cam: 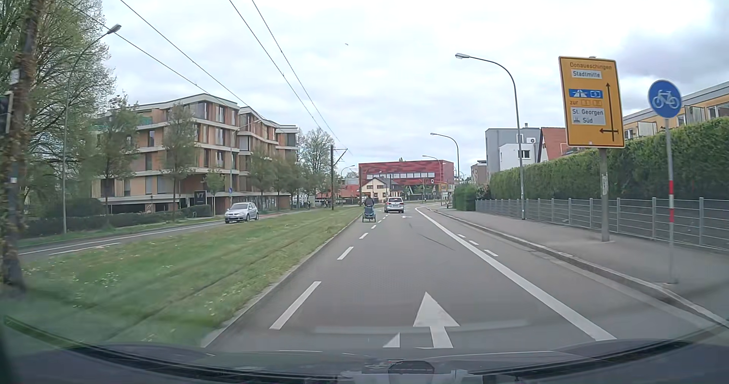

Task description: Follow the waypoints while adhering to traffic rules and regulations

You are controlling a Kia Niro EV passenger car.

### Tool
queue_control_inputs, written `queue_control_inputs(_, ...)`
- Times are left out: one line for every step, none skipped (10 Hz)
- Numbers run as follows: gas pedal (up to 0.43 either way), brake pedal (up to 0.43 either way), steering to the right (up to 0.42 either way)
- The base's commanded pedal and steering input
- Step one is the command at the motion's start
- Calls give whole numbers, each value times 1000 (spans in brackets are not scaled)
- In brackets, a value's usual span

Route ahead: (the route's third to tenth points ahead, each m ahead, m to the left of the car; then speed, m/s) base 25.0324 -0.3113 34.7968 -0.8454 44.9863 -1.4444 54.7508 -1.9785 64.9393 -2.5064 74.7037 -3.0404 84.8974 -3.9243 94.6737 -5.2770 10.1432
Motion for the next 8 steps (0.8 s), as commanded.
queue_control_inputs(0,0,1)
queue_control_inputs(0,0,1)
queue_control_inputs(0,0,0)
queue_control_inputs(0,0,0)
queue_control_inputs(0,0,1)
queue_control_inputs(0,0,0)
queue_control_inputs(0,0,0)
queue_control_inputs(0,0,0)
